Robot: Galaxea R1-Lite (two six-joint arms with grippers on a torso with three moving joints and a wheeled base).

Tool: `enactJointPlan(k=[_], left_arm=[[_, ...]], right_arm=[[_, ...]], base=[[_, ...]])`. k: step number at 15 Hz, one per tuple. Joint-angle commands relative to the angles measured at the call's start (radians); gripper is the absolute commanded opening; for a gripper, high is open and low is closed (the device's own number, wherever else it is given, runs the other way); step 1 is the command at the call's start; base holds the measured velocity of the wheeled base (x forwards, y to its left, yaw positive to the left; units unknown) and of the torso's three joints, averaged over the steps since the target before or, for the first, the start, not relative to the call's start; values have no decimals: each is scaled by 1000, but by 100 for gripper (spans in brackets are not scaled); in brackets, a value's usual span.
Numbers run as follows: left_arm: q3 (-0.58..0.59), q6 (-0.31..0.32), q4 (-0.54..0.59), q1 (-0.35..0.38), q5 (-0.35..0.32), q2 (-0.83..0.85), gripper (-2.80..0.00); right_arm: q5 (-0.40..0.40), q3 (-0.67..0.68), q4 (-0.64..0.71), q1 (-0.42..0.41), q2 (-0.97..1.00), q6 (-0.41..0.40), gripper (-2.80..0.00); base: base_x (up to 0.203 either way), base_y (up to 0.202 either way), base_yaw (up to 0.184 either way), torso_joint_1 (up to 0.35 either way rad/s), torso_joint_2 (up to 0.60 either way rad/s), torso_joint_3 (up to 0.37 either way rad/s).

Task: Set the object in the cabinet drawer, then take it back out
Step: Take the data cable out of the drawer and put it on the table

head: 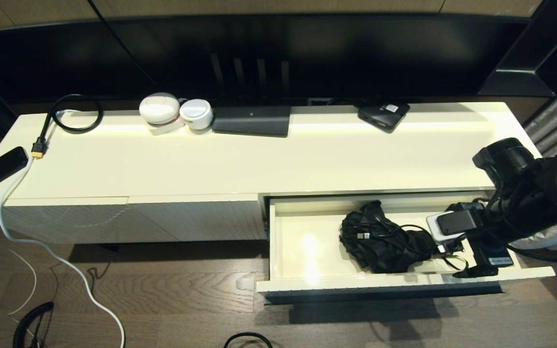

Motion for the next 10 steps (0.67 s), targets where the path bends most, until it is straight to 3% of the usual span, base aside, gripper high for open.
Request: enactJointPlan(k=[1, 3, 10], left_arm=[[0, -1, 0, 0, 1, 0, -280], [0, -1, 0, 1, 1, 0, -280], [0, -1, 0, 0, 1, 0, -280]], right_arm=[[-2, -60, 91, 1, -29, -16, 0], [-3, -91, 138, 1, -19, -17, 0], [5, -149, 77, -12, 108, -11, 0]], base=[[0, 0, 0, 0, 0, 0], [0, 0, 0, 0, 0, 0], [0, 0, 0, 0, 0, 0]])
